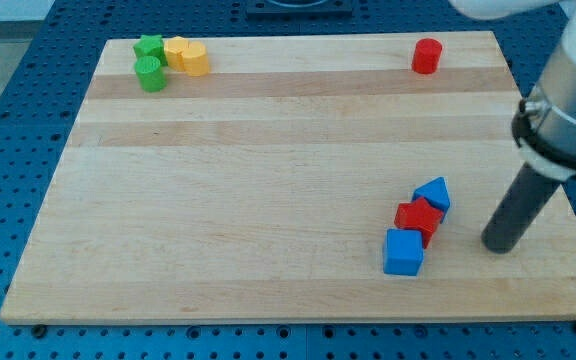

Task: Nudge the blue cube little bit

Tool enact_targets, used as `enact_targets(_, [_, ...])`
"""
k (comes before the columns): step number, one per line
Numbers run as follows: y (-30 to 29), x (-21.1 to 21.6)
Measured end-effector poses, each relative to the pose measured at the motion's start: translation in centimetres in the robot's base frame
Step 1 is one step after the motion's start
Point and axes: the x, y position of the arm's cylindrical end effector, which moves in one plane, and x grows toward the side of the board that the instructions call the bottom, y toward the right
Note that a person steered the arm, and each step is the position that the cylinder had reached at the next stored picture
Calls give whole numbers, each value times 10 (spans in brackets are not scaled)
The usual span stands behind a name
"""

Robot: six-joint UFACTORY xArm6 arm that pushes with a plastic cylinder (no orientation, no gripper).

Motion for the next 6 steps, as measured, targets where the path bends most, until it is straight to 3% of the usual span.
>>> enact_targets(2, [-75, 5])
enact_targets(6, [-78, -21])
